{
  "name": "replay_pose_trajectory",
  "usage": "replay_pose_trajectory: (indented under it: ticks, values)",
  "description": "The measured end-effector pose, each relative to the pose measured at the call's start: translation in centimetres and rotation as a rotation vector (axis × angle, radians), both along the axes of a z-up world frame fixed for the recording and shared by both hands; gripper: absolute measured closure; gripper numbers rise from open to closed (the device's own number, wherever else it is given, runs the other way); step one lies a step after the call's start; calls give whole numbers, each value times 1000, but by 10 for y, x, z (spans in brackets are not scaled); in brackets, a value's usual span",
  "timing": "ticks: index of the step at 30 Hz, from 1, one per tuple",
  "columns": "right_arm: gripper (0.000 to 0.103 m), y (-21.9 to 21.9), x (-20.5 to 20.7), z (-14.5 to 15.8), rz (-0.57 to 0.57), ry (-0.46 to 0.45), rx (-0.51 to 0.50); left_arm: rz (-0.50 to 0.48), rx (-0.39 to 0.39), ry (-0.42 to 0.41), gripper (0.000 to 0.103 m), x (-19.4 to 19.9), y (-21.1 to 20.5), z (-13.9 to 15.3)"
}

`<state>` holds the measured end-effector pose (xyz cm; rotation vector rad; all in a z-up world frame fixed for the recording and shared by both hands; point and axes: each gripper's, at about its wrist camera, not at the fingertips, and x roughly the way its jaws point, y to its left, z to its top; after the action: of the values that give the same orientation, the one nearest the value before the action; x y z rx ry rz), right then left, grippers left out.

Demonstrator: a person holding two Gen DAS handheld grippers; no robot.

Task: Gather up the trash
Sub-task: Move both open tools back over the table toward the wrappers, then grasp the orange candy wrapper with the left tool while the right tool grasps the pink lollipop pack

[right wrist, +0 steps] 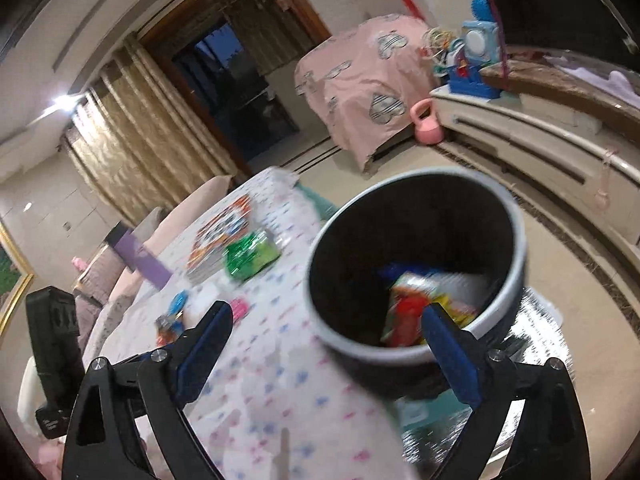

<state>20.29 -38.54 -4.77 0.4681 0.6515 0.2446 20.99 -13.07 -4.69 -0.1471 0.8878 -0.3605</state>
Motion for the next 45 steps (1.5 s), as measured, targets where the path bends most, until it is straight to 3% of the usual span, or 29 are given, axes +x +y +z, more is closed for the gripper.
replay_pose_trajectory:
  ticks: [15, 31, 37, 45]
  values:
    - [7, 95, -11, -20, 144, 57, -19, 179, -33, 37, 32, -27, 103, -19]
    - [8, 141, 8, -29, 214, 91, -39, 222, -16, 40, 32, -22, 136, -22]
    - [26, 154, 24, -36, 220, 125, -16, 224, 9, 29, 32, -5, 142, -20]
    - [37, 173, 56, -46, 231, 175, 9, 218, 46, 9, 32, 31, 149, -20]
